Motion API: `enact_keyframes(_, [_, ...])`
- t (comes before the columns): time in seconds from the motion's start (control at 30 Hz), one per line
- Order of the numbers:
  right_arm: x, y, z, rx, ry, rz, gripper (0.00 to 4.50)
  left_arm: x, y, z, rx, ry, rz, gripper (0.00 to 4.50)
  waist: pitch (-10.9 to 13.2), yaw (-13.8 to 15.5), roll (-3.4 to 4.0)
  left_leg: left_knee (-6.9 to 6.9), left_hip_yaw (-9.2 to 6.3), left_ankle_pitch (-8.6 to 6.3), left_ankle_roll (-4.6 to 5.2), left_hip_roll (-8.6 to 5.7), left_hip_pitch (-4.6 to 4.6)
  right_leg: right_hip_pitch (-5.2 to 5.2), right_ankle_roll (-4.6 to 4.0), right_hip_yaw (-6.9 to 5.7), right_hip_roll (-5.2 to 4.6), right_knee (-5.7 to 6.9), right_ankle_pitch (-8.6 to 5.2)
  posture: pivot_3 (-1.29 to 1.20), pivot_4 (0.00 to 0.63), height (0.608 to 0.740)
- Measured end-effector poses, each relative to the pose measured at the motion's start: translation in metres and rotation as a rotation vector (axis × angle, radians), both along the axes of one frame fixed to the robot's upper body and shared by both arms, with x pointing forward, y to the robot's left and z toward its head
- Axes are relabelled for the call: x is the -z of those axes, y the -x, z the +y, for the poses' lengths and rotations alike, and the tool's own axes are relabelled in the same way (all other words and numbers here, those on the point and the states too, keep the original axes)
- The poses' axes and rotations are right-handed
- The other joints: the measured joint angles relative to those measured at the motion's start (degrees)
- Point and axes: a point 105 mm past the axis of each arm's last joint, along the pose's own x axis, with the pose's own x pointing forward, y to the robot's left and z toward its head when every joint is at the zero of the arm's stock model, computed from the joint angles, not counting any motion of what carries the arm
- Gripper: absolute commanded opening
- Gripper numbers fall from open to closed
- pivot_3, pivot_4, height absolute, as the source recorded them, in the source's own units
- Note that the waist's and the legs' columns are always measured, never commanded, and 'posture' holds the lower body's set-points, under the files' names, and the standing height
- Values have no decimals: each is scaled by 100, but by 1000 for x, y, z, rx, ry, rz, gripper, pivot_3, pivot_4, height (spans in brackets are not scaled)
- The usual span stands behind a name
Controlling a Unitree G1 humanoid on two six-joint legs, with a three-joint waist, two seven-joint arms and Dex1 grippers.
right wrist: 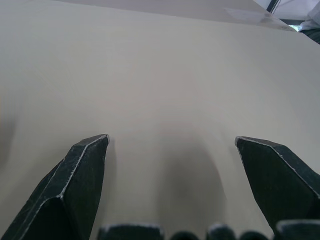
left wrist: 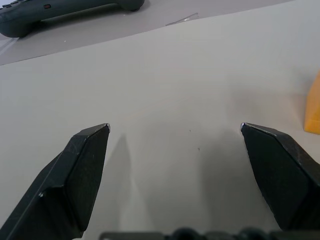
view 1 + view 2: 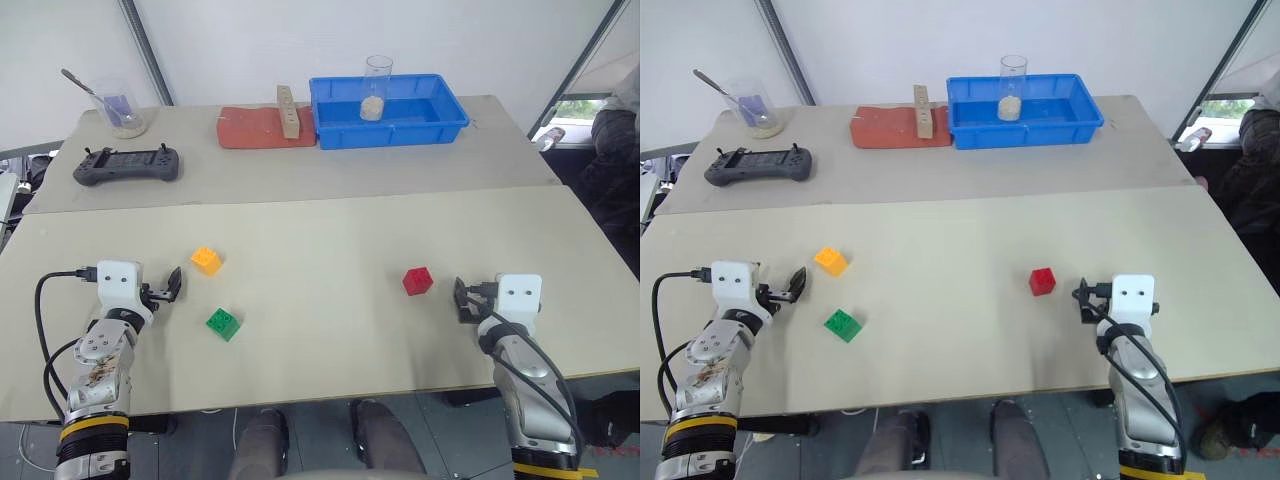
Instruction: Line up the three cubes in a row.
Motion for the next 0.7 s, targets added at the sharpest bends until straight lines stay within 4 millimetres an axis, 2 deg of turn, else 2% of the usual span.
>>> enact_keyframes(0.53, [-10,0,-1,-48,27,-15,4500,-5,6,7,0,64,-17,4451,4,-34,-7,-4,2,1,2,0,-28,-18,1,-1,0,-9,0,0,150,740])
enact_keyframes(0.7, [-13,2,-1,-101,35,-11,4500,-11,5,11,23,64,-7,4451,21,-19,-36,-4,2,1,2,0,-33,-22,1,-1,1,-9,0,0,150,740])
